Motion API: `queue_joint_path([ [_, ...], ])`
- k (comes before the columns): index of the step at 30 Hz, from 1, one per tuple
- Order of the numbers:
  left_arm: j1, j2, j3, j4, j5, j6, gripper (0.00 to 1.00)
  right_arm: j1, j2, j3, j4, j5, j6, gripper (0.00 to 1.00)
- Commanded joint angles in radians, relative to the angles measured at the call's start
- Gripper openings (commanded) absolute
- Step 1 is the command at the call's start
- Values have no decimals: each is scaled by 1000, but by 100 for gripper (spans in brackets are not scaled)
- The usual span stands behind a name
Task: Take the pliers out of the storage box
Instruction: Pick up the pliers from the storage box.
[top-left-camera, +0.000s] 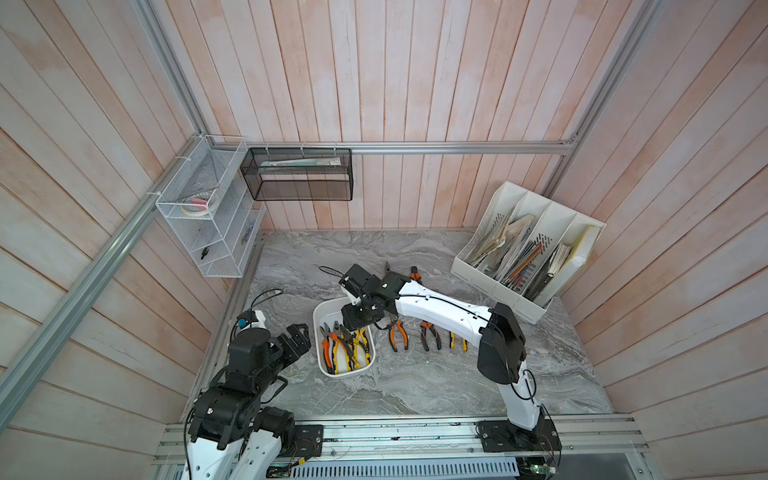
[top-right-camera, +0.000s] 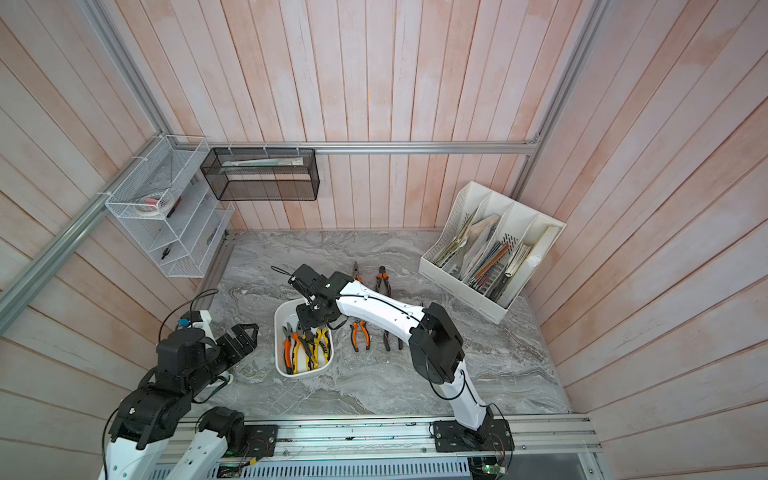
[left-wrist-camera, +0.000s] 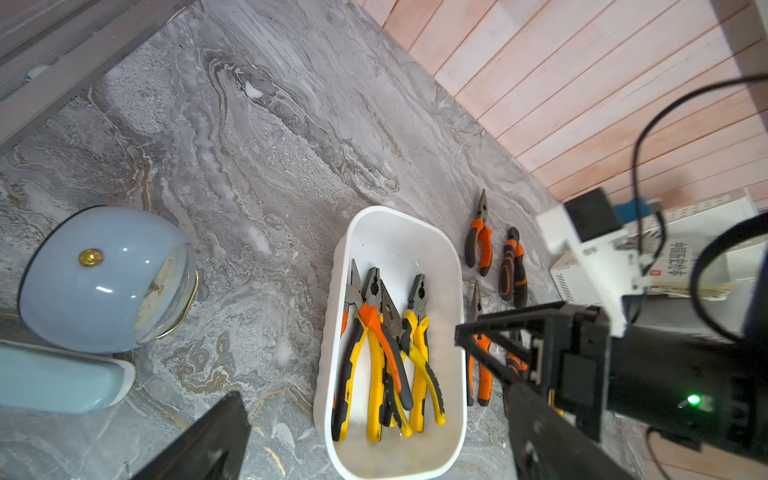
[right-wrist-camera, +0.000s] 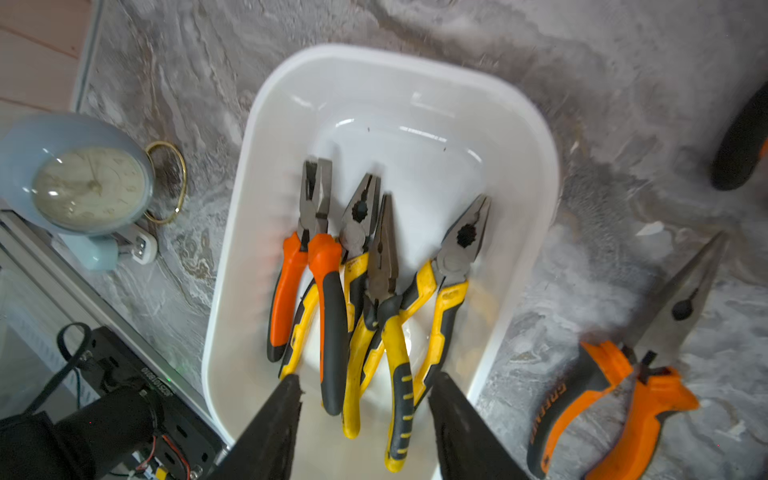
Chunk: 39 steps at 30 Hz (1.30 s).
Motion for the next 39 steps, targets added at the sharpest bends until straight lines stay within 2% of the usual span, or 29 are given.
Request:
queue_joint_path([
  [1, 6, -25, -2, -13, -43, -22, 100, 19, 32, 10, -12, 24, -17, 54],
  [14, 6, -49, -1, -18, -54, -31, 100, 97, 273, 294, -196, 26, -81, 55],
  [24, 6, -50, -5, -17, -40, -31, 100, 101, 325, 321, -220, 45, -77, 47],
  [27, 7, -50, -7, -16, -38, -31, 100, 101, 331, 312, -221, 50, -70, 41],
  [31, 7, -49, -7, -15, -37, -31, 100, 101, 321, 303, -208, 58, -54, 27],
  [34, 6, -45, -7, -15, -37, -28, 100, 101, 294, 280, -175, 61, -42, 15],
  [39, 6, -44, -5, -13, -38, -28, 100, 100, 217, 220, -96, 91, -20, 2],
])
